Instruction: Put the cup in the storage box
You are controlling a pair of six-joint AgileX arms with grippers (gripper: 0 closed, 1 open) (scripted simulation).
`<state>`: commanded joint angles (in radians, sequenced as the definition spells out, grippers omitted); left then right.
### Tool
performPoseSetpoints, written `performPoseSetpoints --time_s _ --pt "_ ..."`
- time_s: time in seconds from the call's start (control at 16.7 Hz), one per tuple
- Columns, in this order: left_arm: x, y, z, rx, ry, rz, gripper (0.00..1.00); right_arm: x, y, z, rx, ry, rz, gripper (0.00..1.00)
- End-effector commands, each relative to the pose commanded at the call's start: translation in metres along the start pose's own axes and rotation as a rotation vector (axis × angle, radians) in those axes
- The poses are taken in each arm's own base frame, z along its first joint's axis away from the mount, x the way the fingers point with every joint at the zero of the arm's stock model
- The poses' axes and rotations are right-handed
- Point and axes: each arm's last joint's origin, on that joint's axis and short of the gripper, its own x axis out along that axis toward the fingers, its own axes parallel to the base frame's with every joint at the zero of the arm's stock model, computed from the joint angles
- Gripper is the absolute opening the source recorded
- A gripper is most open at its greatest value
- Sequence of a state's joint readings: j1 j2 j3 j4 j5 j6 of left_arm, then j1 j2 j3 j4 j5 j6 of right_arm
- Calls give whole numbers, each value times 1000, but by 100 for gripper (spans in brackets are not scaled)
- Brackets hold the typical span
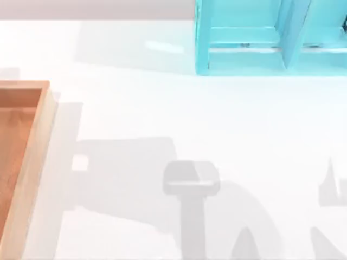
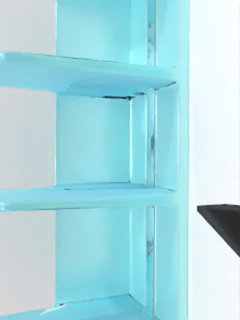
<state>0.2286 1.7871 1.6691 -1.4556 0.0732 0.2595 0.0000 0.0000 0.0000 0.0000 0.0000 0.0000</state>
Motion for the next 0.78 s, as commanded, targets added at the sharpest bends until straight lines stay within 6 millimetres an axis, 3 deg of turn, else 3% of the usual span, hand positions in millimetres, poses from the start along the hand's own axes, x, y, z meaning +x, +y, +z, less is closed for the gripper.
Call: performPoseSetpoints --time_s 0.48,0.78 --pt "5 5 -1 -2 11 3 0 0 0 0 0 0 0 100" --pt "46 11 -2 -7 4 4 0 0 0 0 0 0 0 100"
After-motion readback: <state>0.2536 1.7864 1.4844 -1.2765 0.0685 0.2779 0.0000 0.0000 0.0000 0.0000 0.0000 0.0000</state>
